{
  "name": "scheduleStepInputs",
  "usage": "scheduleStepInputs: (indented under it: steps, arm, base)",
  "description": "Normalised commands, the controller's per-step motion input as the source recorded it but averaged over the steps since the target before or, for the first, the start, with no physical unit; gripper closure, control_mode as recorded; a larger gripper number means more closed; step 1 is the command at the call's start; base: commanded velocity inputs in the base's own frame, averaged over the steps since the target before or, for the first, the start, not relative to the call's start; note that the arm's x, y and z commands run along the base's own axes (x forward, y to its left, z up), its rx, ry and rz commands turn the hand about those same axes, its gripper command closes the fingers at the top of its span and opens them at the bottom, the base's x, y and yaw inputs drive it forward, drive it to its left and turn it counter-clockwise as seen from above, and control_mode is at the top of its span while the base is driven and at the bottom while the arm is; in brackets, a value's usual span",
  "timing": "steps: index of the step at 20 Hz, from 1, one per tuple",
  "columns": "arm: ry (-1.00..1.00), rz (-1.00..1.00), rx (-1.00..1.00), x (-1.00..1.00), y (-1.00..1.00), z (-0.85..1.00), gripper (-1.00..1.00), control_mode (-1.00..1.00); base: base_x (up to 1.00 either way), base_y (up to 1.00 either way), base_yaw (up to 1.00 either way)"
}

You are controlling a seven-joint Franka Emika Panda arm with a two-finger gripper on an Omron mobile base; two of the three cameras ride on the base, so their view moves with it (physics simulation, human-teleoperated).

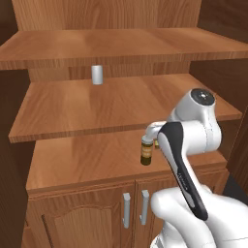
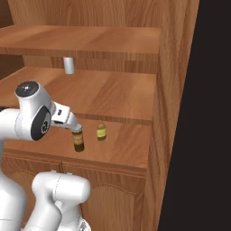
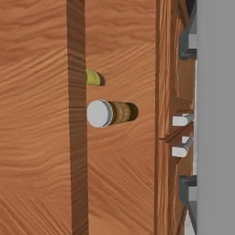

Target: Pick the cinnamon and honey bottle from the cabinet and place them next to the mug.

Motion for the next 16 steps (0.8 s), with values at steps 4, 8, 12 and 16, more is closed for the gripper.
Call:
scheduleStepInputs:
  steps: [4, 8, 12, 16]
  arm:
    - [0.02, -0.1, 0.07, -0.01, 0.0, -0.35, -1.0, -1.0]
    - [0.0, -0.13, 0.03, 0.0, 0.03, -0.32, -1.0, -1.0]
    - [0.0, -0.19, 0.01, 0.03, 0.11, -0.27, -1.0, -1.0]
    - [0.01, -0.24, 0.0, 0.1, 0.29, -0.25, -1.0, -1.0]
  base:
    - [0.0, 0.0, 0.0]
    - [0.0, 0.0, 0.0]
    - [0.0, 0.0, 0.0]
    - [0.0, 0.0, 0.0]
